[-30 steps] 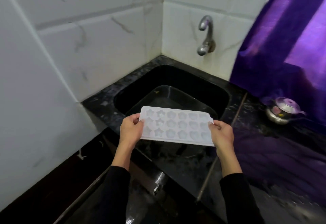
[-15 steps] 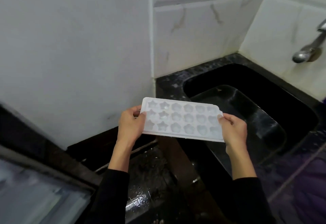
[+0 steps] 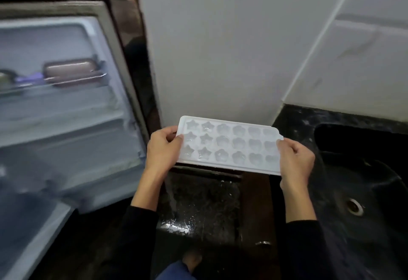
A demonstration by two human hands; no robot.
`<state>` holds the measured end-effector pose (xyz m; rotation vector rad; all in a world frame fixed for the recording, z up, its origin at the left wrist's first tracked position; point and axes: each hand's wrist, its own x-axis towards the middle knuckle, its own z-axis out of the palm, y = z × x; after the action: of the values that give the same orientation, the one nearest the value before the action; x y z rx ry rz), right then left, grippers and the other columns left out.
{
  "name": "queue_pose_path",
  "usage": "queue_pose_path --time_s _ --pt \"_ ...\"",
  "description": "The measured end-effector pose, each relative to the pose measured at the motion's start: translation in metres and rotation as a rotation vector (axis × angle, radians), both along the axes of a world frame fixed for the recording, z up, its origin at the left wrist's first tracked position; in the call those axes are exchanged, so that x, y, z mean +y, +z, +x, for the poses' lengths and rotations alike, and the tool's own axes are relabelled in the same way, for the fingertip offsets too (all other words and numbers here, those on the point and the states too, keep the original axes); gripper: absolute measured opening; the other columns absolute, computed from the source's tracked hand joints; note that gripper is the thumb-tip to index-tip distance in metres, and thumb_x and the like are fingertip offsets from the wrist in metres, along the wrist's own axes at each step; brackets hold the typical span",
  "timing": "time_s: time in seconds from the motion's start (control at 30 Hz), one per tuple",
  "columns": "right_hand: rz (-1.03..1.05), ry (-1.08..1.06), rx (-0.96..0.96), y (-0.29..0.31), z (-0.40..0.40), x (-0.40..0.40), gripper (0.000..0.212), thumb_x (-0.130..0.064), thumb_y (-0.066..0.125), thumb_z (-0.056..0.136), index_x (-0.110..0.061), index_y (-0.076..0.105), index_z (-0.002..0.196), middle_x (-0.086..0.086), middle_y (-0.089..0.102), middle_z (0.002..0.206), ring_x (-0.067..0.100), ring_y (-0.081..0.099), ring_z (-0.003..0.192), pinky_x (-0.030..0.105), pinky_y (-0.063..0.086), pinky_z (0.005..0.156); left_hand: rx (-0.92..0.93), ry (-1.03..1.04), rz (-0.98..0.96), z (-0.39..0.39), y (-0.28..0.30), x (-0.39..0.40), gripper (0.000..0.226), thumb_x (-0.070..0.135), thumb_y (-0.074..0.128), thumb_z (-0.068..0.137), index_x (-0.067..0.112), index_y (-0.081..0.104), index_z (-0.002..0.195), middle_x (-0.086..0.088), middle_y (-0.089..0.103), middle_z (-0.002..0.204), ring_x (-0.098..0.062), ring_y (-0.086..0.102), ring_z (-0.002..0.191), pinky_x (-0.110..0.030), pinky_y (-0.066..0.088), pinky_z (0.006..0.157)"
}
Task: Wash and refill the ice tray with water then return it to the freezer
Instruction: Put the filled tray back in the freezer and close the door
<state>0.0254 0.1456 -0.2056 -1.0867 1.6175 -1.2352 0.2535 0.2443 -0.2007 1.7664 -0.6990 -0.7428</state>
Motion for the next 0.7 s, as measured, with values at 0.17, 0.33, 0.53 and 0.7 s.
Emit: queue_pose_path --time_s 0.17,0.33,0.53,0.7 --pt "0.005 0.238 -0.007 -0.012 0.051 0.013 0.006 -0.019 0.066 0.083 -0.018 0.071 0.083 -0.01 0.066 0.076 0.01 0.061 0.077 0.028 0.051 0.076 0.038 0.226 0.002 0.016 -0.005 0.076 0.025 0.006 0.054 0.087 0.021 0.071 0.097 0.006 0.073 0.084 -0.015 0.068 0.08 -0.037 0.054 0.082" --pt "0.031 0.515 -0.01 -0.019 0.119 0.045 0.008 -0.024 0.067 0.086 -0.017 0.07 0.088 -0.009 0.065 0.079 0.004 0.059 0.074 0.021 0.044 0.07 0.031 0.491 0.022 0.036 -0.011 0.156 0.025 0.013 0.057 0.087 0.023 0.072 0.104 0.009 0.074 0.084 -0.007 0.07 0.079 -0.026 0.056 0.08" --pt "0.016 0.785 0.04 -0.022 0.21 0.096 0.005 -0.023 0.068 0.081 -0.019 0.07 0.079 -0.008 0.063 0.068 0.011 0.059 0.071 0.029 0.05 0.078 0.004 0.73 0.049 0.066 -0.009 0.237 0.027 0.006 0.053 0.089 0.022 0.072 0.099 0.011 0.073 0.084 -0.001 0.068 0.075 -0.017 0.05 0.065" --pt "0.014 0.941 0.017 -0.024 0.288 0.14 0.007 -0.023 0.068 0.081 -0.017 0.071 0.082 -0.01 0.063 0.067 0.008 0.057 0.067 0.027 0.049 0.075 -0.017 0.877 0.122 0.11 -0.011 0.295 0.026 0.012 0.056 0.088 0.023 0.074 0.102 0.006 0.074 0.089 -0.014 0.068 0.089 -0.034 0.055 0.082"
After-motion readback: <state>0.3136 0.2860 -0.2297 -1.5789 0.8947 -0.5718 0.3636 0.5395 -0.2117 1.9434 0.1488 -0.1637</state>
